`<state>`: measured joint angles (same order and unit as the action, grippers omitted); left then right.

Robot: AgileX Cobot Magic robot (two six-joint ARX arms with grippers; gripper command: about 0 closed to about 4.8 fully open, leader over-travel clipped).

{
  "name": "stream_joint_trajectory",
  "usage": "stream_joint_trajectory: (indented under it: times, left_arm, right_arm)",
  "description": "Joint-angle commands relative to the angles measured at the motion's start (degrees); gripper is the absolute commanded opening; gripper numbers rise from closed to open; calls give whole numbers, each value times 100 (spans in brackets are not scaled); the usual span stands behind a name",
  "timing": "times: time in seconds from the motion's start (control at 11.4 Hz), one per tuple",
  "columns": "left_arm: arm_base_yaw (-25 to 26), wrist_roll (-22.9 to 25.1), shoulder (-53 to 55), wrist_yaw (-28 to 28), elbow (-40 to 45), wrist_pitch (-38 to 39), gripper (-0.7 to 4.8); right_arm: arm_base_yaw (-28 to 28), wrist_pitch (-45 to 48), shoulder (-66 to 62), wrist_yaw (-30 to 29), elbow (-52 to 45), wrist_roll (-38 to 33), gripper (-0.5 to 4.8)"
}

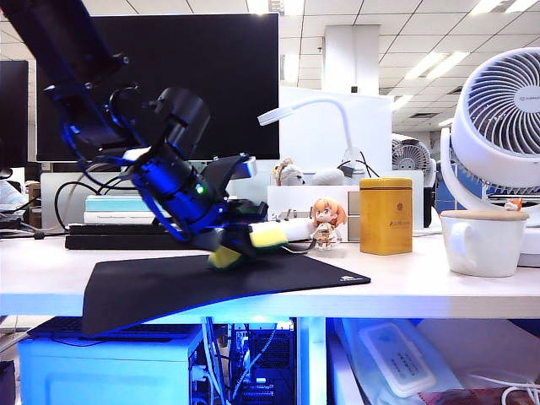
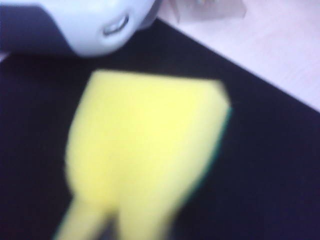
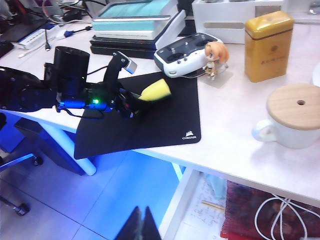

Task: Open the drawer, place the cleaning sponge inside, then close the drawer.

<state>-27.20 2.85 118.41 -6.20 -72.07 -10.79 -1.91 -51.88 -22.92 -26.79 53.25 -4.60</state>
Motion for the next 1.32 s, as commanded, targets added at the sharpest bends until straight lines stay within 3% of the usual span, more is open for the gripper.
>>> stream_joint_trajectory:
  times: [0.09,0.35,0.61,0.79,1.32]
  left_arm:
    - [-7,-31,-13,-168,-157,68,-6]
    - [-13,-31,-291,-590,-289,417,-6]
    - [-195,-52,-1182,-1523,-306,1266,-6]
    - [-684,-52,-1434,-1615,-308,1794,-6]
    - [-2129,-715,-1425,-1611,-339,1954,-6]
  right_arm:
    - [-7,63,-2,15,22,15,-9]
    - [-7,70,0,254,24,15,-9]
    - [-7,70,0,361,22,46,-8]
    - [-7,-66,-2,245,22,247,-8]
    - [-9,-1158,0,262,24,960,-8]
